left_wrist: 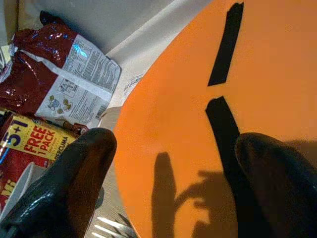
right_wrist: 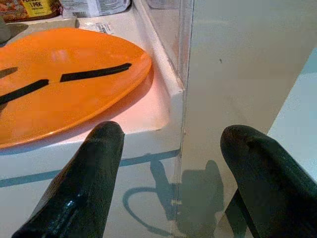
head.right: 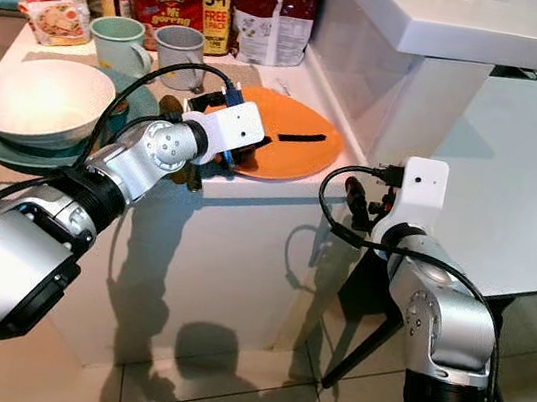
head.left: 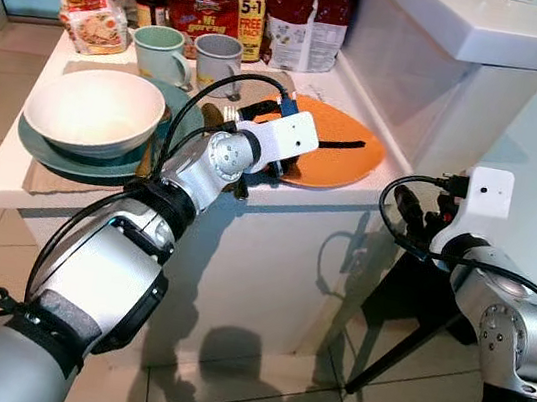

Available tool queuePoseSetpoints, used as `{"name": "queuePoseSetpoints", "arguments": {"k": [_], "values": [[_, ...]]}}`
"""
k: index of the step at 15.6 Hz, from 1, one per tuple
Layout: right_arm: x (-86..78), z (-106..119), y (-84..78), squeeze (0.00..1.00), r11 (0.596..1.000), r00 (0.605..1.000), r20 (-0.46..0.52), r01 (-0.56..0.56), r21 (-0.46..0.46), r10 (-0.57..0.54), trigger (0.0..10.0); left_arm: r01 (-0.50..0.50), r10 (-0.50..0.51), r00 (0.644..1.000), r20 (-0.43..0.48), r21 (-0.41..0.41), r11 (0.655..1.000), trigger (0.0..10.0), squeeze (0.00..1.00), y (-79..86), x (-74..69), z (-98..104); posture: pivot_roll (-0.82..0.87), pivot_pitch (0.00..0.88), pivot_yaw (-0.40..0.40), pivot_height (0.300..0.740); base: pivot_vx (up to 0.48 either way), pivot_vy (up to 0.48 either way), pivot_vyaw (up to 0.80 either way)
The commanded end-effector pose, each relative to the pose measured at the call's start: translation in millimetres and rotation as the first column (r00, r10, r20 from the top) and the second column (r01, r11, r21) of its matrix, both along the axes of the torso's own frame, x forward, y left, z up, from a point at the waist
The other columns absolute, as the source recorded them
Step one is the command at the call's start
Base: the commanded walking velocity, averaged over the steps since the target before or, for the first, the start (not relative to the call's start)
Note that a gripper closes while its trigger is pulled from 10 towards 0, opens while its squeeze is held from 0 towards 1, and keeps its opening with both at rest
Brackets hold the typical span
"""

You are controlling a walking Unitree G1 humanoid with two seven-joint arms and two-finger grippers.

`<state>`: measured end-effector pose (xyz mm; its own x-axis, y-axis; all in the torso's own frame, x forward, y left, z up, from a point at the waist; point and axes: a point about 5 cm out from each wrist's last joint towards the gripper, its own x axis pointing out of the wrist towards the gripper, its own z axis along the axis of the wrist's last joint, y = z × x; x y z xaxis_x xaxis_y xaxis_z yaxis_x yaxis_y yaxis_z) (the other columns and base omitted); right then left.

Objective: Setting the table

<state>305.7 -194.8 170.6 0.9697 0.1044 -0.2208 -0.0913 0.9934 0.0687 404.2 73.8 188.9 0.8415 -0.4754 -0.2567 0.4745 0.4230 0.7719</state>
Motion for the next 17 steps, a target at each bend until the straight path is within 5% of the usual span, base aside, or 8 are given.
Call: {"name": "queuePoseSetpoints", "arguments": {"k": [1,4,8,17], "values": [[-2.6,2.3,-3.3,0.0,1.0,1.0,-0.002,-0.001,-0.014,0.001,10.0,0.037,-0.037,0.999,-0.034,0.005,0.999,10.0,0.0,-3.7,-0.8,0.5,-0.11,0.0,-0.019,0.74,0.0,0.0,0.0],[-1.9,3.0,-3.4,0.0,1.0,1.0,-0.002,-0.002,-0.019,0.002,10.0,0.134,-0.14,0.982,-0.124,-0.061,0.989,10.0,0.0,-14.6,-5.7,0.1,-0.11,0.0,-0.023,0.74,0.0,0.0,0.0],[-0.4,3.2,-3.2,0.0,1.0,1.0,0.001,-0.004,-0.023,0.004,10.0,0.243,-0.238,0.952,-0.191,0.004,0.97,10.0,0.0,-18.8,-10.6,-1.9,-0.1,0.0,-0.02,0.74,0.0,0.0,0.0],[1.7,4.2,-4.3,0.0,1.0,1.0,0.011,0.008,-0.023,-0.008,10.0,0.31,-0.317,0.936,-0.15,-0.067,0.948,10.0,0.0,-30.2,-9.6,23.6,-0.09,0.0,-0.016,0.74,0.0,0.0,0.0]]}}
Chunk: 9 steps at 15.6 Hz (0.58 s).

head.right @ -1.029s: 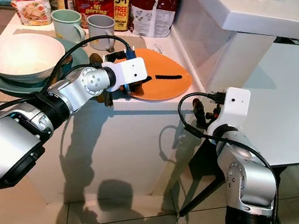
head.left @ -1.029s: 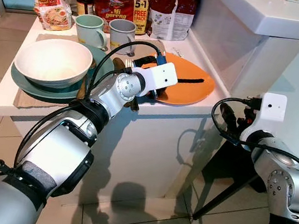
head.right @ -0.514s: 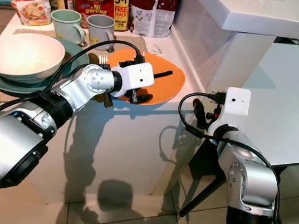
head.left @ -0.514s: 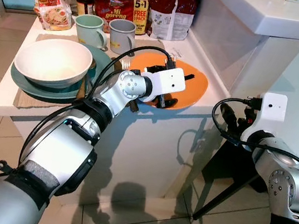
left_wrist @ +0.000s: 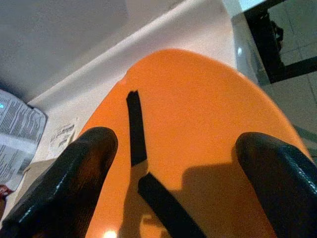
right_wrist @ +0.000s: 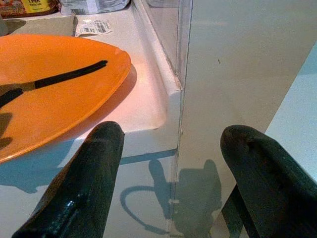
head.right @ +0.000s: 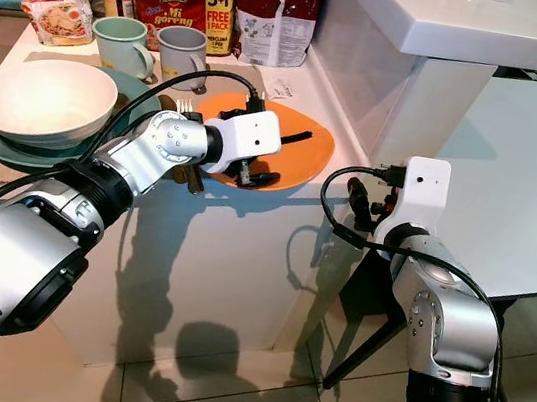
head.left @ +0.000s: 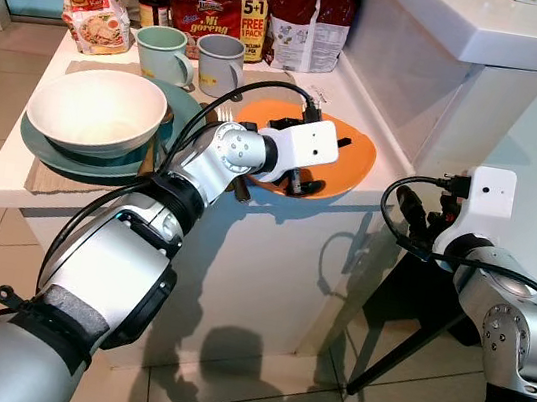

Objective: Setting the table

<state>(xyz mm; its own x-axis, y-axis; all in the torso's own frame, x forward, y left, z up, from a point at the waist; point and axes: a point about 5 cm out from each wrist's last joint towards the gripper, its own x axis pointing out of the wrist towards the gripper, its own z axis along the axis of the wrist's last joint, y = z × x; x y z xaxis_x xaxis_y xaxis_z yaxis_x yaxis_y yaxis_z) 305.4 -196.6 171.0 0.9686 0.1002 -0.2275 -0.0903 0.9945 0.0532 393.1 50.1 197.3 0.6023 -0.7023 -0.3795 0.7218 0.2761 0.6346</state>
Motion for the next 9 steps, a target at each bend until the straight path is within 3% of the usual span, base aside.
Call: {"name": "queuePoseSetpoints", "arguments": {"k": [1,6,9], "values": [[1.8,3.7,-2.5,0.0,1.0,1.0,0.016,0.008,-0.008,-0.008,10.0,0.048,-0.047,0.998,0.03,-0.021,0.999,10.0,0.0,-9.6,0.3,17.1,-0.1,0.0,-0.016,0.74,0.0,0.0,0.0],[2.5,3.9,-3.1,0.0,1.0,1.0,0.017,0.01,-0.012,-0.01,10.0,0.082,-0.082,0.997,0.007,-0.078,0.994,10.0,0.0,-14.5,-1.9,21.5,-0.09,0.0,-0.018,0.74,0.0,0.0,0.0],[3.4,4.1,-2.5,0.0,1.0,1.0,0.018,0.011,-0.005,-0.011,10.0,0.039,-0.028,0.998,0.062,-0.171,0.985,10.0,0.0,-10.7,3.8,42.6,-0.09,0.0,-0.021,0.74,0.0,0.0,0.0]]}}
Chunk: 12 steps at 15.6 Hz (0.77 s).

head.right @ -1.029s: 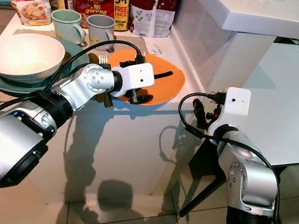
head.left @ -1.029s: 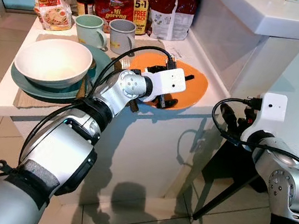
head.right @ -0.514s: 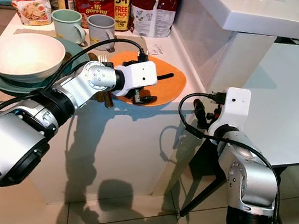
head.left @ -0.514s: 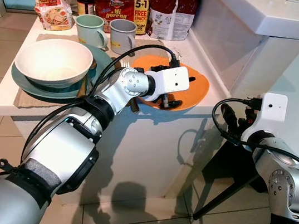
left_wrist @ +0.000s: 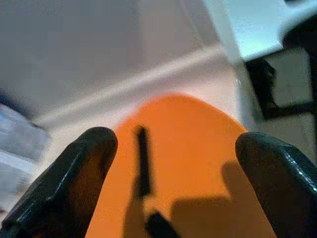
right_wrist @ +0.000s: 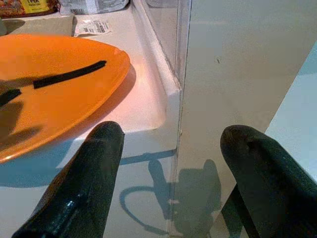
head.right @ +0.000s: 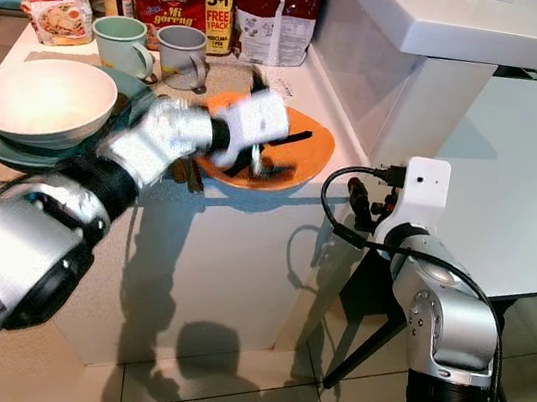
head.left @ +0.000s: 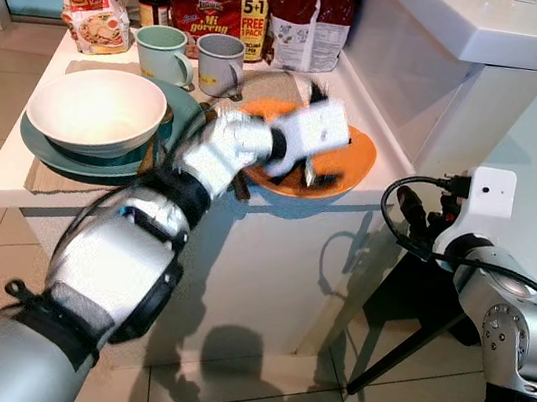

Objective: Setting the table

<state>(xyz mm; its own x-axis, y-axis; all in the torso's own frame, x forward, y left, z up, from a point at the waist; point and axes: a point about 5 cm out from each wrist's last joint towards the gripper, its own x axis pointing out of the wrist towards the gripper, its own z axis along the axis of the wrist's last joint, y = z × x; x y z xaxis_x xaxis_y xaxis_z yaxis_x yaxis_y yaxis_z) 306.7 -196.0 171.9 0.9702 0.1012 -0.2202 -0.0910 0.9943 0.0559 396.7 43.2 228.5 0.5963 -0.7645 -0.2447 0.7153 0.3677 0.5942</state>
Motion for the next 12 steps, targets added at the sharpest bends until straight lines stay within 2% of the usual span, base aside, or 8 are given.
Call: {"name": "queuePoseSetpoints", "arguments": {"k": [1,3,4,6,7,9,10,12], "values": [[2.4,1.7,0.7,0.0,1.0,1.0,0.004,0.0,0.019,0.0,10.0,-0.012,0.016,0.998,0.067,-0.071,0.997,10.0,0.0,1.7,3.5,26.3,-0.09,0.0,-0.022,0.74,0.0,0.0,0.0],[1.8,-3.9,8.5,0.06,0.995,0.999,-0.014,-0.038,0.087,0.04,10.0,-0.021,0.032,0.998,0.062,-0.17,0.985,10.0,0.0,14.6,6.0,44.1,-0.07,0.0,-0.038,0.74,0.0,0.0,0.0],[1.2,-4.7,15.0,1.0,0.982,0.997,-0.01,-0.071,0.176,0.074,10.0,-0.008,0.021,0.998,0.057,-0.211,0.977,10.0,0.0,24.4,5.2,50.3,-0.07,0.0,-0.04,0.74,0.0,0.0,0.0],[-0.1,-3.7,25.6,1.0,0.936,0.991,0.007,-0.127,0.327,0.132,10.0,0.043,-0.03,0.998,0.053,-0.277,0.96,10.0,0.0,40.8,-1.1,58.0,-0.03,0.0,-0.061,0.74,0.0,0.0,0.0],[-1.4,-3.8,32.6,1.0,0.887,0.986,0.004,-0.151,0.436,0.165,10.0,0.128,-0.12,0.992,0.043,-0.34,0.932,10.0,0.0,54.2,-18.2,61.7,-0.02,0.0,-0.067,0.74,0.0,0.0,0.0],[-2.9,-6.9,37.0,1.0,0.848,0.983,-0.01,-0.152,0.507,0.182,10.0,0.19,-0.196,0.98,0.023,-0.385,0.903,10.0,0.0,64.7,-39.7,61.8,-0.01,0.0,-0.076,0.74,0.0,0.0,0.0],[-4.0,-14.3,39.8,1.0,0.815,0.983,-0.047,-0.121,0.566,0.179,10.0,0.206,-0.226,0.974,-0.013,-0.356,0.911,10.0,0.0,77.8,-62.1,49.7,0.0,0.0,-0.078,0.74,0.0,0.0,0.0],[-1.5,-22.6,41.8,1.0,0.753,0.982,-0.09,-0.067,0.654,0.165,10.0,0.161,-0.2,0.976,-0.09,-0.329,0.931,10.0,0.0,95.4,-90.5,33.2,0.01,0.0,-0.079,0.74,0.0,0.0,0.0]]}}
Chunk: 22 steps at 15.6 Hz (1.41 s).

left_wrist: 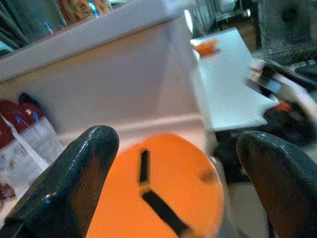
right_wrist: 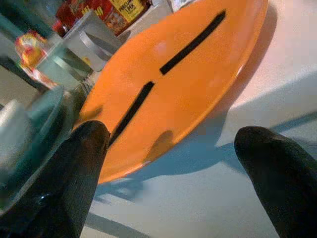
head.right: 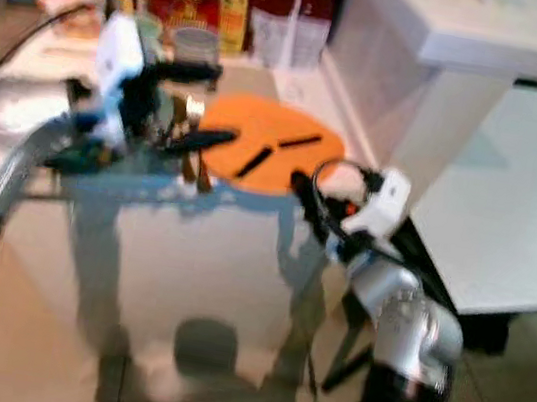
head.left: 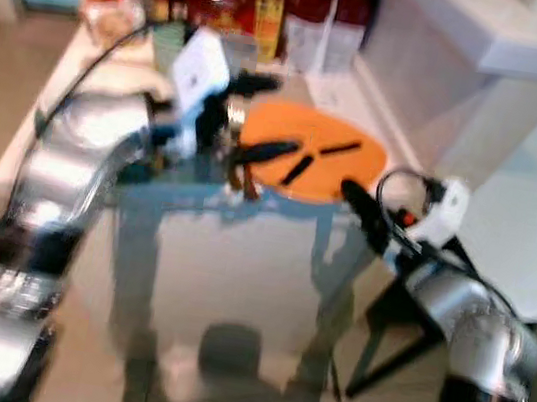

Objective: Setting the table

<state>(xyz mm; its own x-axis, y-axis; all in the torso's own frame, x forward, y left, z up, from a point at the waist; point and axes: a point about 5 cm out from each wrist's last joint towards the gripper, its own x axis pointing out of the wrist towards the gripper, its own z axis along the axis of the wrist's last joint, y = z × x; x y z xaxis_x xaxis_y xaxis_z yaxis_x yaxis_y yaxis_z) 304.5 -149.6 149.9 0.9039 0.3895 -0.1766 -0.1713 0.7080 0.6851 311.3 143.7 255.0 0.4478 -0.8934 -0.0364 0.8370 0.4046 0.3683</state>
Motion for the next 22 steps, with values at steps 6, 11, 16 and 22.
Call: {"name": "queuePoseSetpoints", "arguments": {"k": [6,11,16,22], "values": [[15.7,-14.4,4.1,0.0,0.988,0.986,-0.168,0.032,0.151,-0.006,10.0,-0.097,0.099,0.99,-0.102,0.032,0.995,10.0,0.0,8.3,-45.4,-17.6,0.03,0.0,-0.08,0.74,0.0,0.0,0.0],[31.7,-9.6,14.1,0.0,0.976,0.985,-0.17,0.003,0.219,0.035,10.0,-0.15,0.152,0.966,-0.211,0.025,0.988,10.0,0.0,-3.7,-66.1,-36.9,0.03,0.0,-0.076,0.74,0.0,0.0,0.0],[39.0,-6.9,15.2,0.0,0.973,0.983,-0.178,0.0,0.231,0.042,3.3,-0.161,0.163,0.96,-0.226,0.025,0.987,10.0,0.0,-7.8,-69.0,-36.5,0.03,0.0,-0.082,0.74,0.0,0.0,0.0],[40.2,-10.7,14.3,0.0,0.964,0.978,-0.203,0.007,0.265,0.049,0.0,-0.174,0.173,0.956,-0.236,0.016,0.985,10.0,0.0,-10.7,-68.3,-35.2,0.03,0.0,-0.085,0.74,0.0,0.0,0.0]]}}
